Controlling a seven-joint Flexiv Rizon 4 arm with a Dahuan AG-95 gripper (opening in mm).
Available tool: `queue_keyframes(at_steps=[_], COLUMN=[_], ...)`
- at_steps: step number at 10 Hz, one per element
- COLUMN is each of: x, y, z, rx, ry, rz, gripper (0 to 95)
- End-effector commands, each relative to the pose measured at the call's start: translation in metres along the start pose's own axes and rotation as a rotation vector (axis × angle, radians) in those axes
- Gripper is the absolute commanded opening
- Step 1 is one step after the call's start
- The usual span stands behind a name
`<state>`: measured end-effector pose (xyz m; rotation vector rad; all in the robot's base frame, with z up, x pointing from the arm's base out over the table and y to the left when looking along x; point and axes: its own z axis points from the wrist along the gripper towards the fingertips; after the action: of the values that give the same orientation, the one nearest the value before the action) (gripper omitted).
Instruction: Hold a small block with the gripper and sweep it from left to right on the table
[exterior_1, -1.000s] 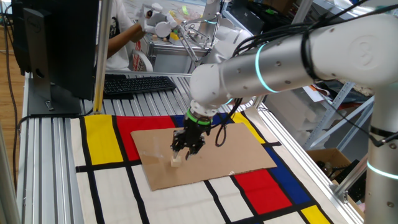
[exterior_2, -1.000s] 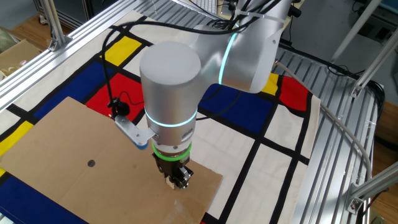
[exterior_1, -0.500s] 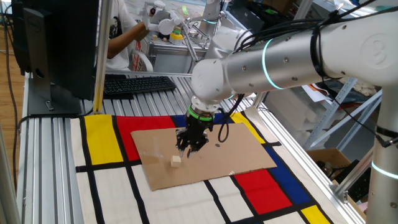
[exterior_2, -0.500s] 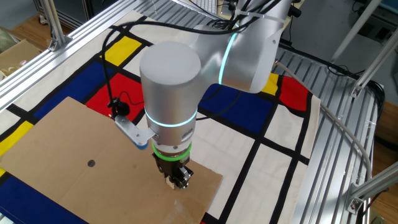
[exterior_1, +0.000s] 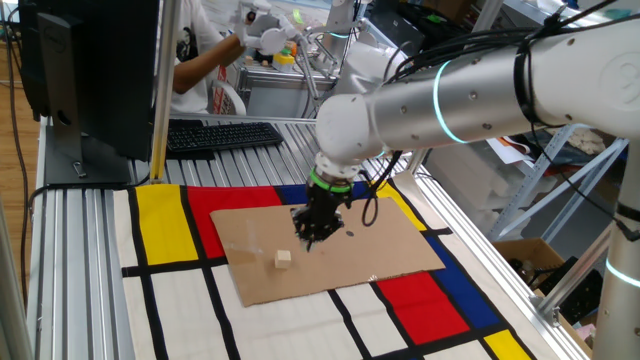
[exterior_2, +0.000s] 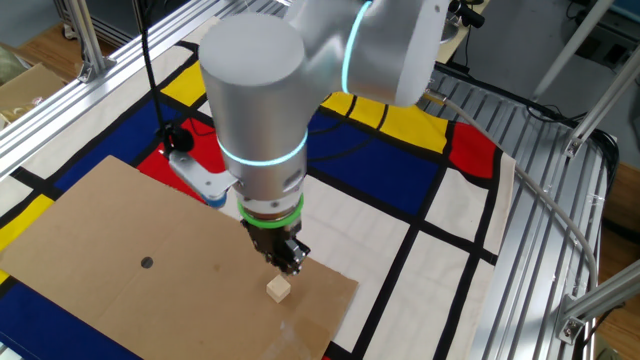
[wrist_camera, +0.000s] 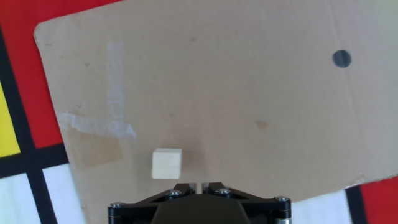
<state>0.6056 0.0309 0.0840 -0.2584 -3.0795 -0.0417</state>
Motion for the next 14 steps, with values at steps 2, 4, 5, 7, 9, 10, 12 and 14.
queue_keyframes(at_steps=[2,4,5,7,9,10,12,14], x=[-0.002,-0.009,-0.015,-0.022,-0.027,-0.027,-0.027,-0.027], y=[-0.022,-0.039,-0.049,-0.06,-0.071,-0.071,-0.071,-0.071], z=[-0.006,-0.007,-0.003,0.0,0.003,0.003,0.003,0.003], rx=[0.002,0.001,-0.023,-0.025,-0.046,-0.046,-0.047,-0.044], ry=[0.008,0.016,0.007,-0.001,-0.002,-0.002,-0.006,-0.008], rz=[-0.026,-0.062,-0.068,-0.082,-0.081,-0.081,-0.062,-0.063], gripper=[0.0,0.0,0.0,0.0,0.0,0.0,0.0,0.0])
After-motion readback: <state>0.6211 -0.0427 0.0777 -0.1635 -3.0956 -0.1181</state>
